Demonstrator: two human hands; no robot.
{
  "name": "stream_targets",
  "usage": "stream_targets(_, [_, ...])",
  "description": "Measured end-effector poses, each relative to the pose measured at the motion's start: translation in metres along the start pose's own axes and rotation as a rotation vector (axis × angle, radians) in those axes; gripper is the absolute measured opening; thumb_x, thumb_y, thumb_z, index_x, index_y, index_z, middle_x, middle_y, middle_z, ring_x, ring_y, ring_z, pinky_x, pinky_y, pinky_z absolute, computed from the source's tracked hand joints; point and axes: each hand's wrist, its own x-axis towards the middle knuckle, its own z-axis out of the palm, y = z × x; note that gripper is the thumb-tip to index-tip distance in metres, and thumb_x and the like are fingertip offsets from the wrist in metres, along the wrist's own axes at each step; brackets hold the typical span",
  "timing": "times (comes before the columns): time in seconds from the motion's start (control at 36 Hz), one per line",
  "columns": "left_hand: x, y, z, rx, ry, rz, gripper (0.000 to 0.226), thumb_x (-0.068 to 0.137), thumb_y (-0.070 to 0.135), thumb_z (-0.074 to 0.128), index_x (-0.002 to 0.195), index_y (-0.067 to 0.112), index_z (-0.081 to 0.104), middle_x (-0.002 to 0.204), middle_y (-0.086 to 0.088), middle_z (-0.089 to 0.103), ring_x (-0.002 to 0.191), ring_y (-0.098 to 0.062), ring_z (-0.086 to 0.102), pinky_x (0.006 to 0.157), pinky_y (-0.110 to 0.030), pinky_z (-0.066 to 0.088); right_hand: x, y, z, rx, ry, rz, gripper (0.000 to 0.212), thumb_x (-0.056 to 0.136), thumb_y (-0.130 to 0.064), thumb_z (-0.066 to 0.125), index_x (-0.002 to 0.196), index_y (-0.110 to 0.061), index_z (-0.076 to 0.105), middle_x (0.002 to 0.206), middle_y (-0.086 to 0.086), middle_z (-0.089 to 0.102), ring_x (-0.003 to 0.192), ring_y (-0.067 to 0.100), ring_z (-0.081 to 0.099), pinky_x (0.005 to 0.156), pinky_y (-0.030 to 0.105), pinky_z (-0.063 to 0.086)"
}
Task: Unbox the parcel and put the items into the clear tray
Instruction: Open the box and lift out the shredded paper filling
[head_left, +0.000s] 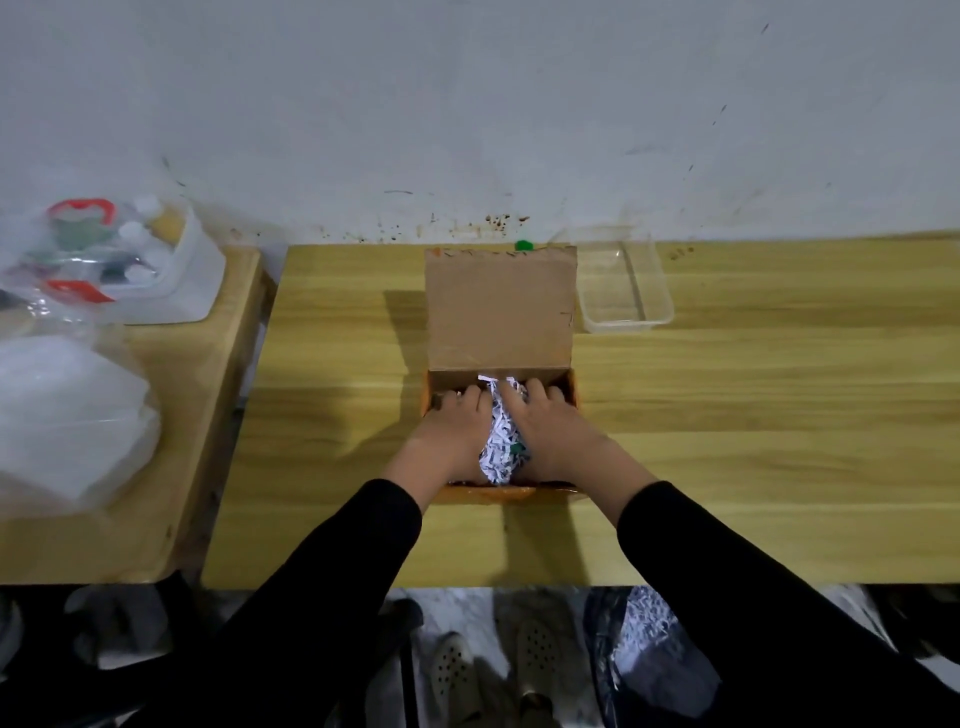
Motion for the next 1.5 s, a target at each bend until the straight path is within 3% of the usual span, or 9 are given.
stream_targets(0.11, [0.001,-0.001,0.002,-0.058,-0.008,0.022,0.086,0.075,0.039,0.074,0.136,0.001,0.027,0.133,-0.014,0.034,0.119,-0.032,0.042,0.1,-0.038,0.041,0.001,0.001,-0.001,-0.031,-0.001,-0.019,0.099,0.074,-0.04,0.069,0.144,-0.01,0.006,0.127,0.022,0.038,0.108,0.037,0.043,0.094,0.041,0.036])
stream_targets(0.31, [-0.001,0.0,0.007,-0.167,0.026,-0.014,0.073,0.078,0.027,0.072,0.133,0.004,0.031,0.133,-0.015,0.04,0.117,-0.033,0.048,0.094,-0.045,0.046,0.004,0.002,-0.001,0.111,-0.021,0.028,0.076,0.073,-0.028,0.07,0.134,-0.015,0.028,0.118,0.021,0.048,0.103,0.042,0.05,0.09,0.046,0.045])
stream_targets(0.64, [-0.008,0.009,0.003,-0.168,0.078,-0.067,0.053,0.082,0.001,0.062,0.127,0.003,0.035,0.131,-0.017,0.043,0.12,-0.036,0.045,0.097,-0.04,0.043,-0.006,-0.004,-0.002,0.17,0.029,0.109,0.08,0.074,-0.016,0.07,0.139,-0.017,0.023,0.125,0.018,0.046,0.108,0.039,0.048,0.091,0.042,0.045])
stream_targets(1.03, [-0.022,0.012,-0.015,-0.162,0.177,-0.067,0.049,0.084,0.005,0.061,0.126,0.005,0.035,0.127,-0.014,0.041,0.109,-0.034,0.048,0.088,-0.039,0.042,-0.016,-0.008,-0.02,0.182,0.149,0.11,0.078,0.071,-0.02,0.073,0.135,-0.016,0.028,0.118,0.018,0.049,0.107,0.04,0.047,0.09,0.041,0.042])
stream_targets(1.14, [-0.027,0.011,-0.028,-0.166,0.211,-0.037,0.058,0.083,0.008,0.064,0.131,0.006,0.033,0.134,-0.012,0.039,0.113,-0.035,0.047,0.091,-0.042,0.045,-0.023,-0.006,-0.033,0.169,0.186,0.111,0.078,0.071,-0.022,0.073,0.134,-0.015,0.029,0.119,0.018,0.051,0.11,0.039,0.047,0.095,0.042,0.041])
stream_targets(1.22, [-0.024,0.012,-0.042,-0.196,0.255,0.012,0.068,0.08,0.017,0.069,0.136,0.01,0.031,0.134,-0.01,0.042,0.116,-0.035,0.048,0.094,-0.043,0.045,-0.028,0.0,-0.047,0.223,0.219,0.129,0.078,0.066,-0.022,0.076,0.131,-0.019,0.031,0.113,0.015,0.054,0.105,0.039,0.05,0.088,0.044,0.047])
stream_targets(1.33, [-0.014,0.032,-0.075,-0.245,0.271,0.078,0.068,0.076,0.037,0.069,0.132,0.016,0.038,0.124,-0.007,0.048,0.109,-0.03,0.052,0.089,-0.042,0.049,-0.043,0.024,-0.072,0.261,0.299,0.157,0.079,0.065,-0.026,0.075,0.131,-0.024,0.033,0.105,0.015,0.055,0.099,0.037,0.052,0.078,0.041,0.05])
stream_targets(1.5, [0.02,0.098,-0.103,-0.196,0.294,0.198,0.062,0.073,0.029,0.075,0.125,0.019,0.041,0.113,-0.002,0.049,0.098,-0.029,0.058,0.078,-0.041,0.054,-0.079,0.091,-0.091,0.286,0.337,0.239,0.074,0.065,-0.025,0.074,0.13,-0.021,0.039,0.102,0.016,0.056,0.096,0.035,0.056,0.078,0.039,0.051])
